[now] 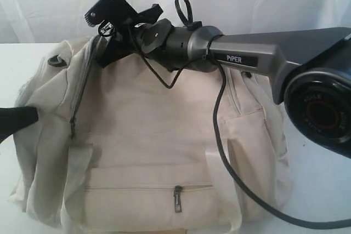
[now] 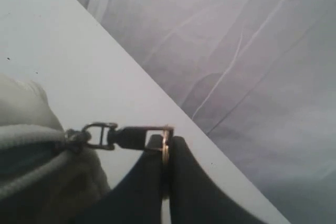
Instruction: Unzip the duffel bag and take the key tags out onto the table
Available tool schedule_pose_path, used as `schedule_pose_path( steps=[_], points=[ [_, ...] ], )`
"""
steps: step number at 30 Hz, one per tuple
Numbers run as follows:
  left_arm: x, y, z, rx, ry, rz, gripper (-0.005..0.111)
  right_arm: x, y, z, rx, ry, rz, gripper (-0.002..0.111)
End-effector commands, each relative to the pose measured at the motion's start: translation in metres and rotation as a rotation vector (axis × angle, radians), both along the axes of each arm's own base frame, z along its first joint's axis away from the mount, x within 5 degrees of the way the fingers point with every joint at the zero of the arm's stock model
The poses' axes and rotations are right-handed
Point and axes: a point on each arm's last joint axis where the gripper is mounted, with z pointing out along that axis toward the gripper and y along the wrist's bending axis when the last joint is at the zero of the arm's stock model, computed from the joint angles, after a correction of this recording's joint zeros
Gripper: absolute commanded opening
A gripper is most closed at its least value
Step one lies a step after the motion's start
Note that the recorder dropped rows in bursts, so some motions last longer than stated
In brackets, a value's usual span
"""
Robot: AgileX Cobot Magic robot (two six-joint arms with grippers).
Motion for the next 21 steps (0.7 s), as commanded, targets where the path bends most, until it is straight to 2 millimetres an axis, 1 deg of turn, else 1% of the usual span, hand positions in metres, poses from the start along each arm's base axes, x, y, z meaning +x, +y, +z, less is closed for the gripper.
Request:
schedule_pose_path(
  steps=[1,2,3,4,6,7,9,12,14,17,21],
  points=[
    [0.009,0.017,-0.003,0.106,-0.037,0.2,0.064,0.005,-0.005,0.007,0.018,-0.011,-0.022,0.0],
    [0.011,0.02,-0.002,0.137,-0.061,0.235,0.066,0.004,-0.005,0.006,0.014,-0.001,-0.011,0.0],
    [0.013,0.021,0.0,0.147,-0.102,0.244,0.066,0.003,-0.004,0.005,0.009,0.01,0.002,0.0],
    [0.014,0.02,0.005,0.148,-0.171,0.226,0.066,0.003,-0.004,0.005,0.007,0.016,0.009,0.0],
    [0.017,0.017,0.019,0.149,-0.336,0.2,0.066,0.002,-0.003,0.004,0.003,0.024,0.018,0.0],
    [0.02,0.02,0.027,0.154,-0.38,0.222,0.066,0.001,-0.003,0.005,0.003,0.029,0.027,0.0],
    [0.029,0.024,0.043,0.199,-0.426,0.248,0.066,0.0,-0.003,0.007,0.003,0.032,0.035,0.0],
    [0.038,0.027,0.066,0.211,-0.49,0.264,0.066,0.0,-0.003,0.01,0.007,0.028,0.035,0.0],
    [0.045,0.027,0.079,0.18,-0.501,0.257,0.066,-0.001,-0.004,0.012,0.01,0.026,0.037,0.0],
    [0.056,0.019,0.091,0.194,-0.5,0.185,0.066,-0.001,-0.003,0.012,0.008,0.03,0.039,0.0],
    [0.074,0.001,0.091,0.259,-0.46,0.121,0.066,-0.003,-0.002,0.01,-0.001,0.05,0.063,0.0]
  ],
)
